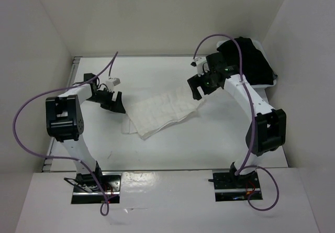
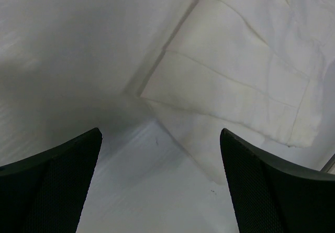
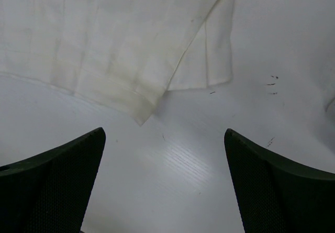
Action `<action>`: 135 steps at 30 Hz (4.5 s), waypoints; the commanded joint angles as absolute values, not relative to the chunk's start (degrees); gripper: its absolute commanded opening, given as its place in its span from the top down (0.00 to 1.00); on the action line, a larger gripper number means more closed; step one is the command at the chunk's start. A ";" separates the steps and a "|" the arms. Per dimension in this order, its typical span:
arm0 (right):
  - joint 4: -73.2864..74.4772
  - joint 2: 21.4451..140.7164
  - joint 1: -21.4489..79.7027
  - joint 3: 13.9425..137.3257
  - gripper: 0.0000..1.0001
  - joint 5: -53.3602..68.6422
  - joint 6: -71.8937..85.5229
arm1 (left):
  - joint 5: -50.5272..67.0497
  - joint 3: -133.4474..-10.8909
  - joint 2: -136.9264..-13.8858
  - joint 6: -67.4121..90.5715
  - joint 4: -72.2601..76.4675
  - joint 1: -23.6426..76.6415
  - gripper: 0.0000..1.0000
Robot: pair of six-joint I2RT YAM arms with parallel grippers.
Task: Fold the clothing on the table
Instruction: Fold the skirt
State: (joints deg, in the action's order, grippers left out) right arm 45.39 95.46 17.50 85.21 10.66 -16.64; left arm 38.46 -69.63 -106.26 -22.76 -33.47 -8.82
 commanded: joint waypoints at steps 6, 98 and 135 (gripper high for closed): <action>46.23 87.46 13.99 81.22 0.02 13.71 -19.16 | 45.44 -73.83 -112.84 -26.02 -32.96 -7.65 0.01; 47.46 132.45 7.39 99.58 0.28 43.59 -32.96 | 35.86 -70.84 -113.20 -24.52 -36.47 -5.45 0.95; 48.60 132.45 6.68 99.58 0.46 45.88 -31.90 | 36.39 -71.89 -113.73 -24.52 -37.00 -4.39 0.95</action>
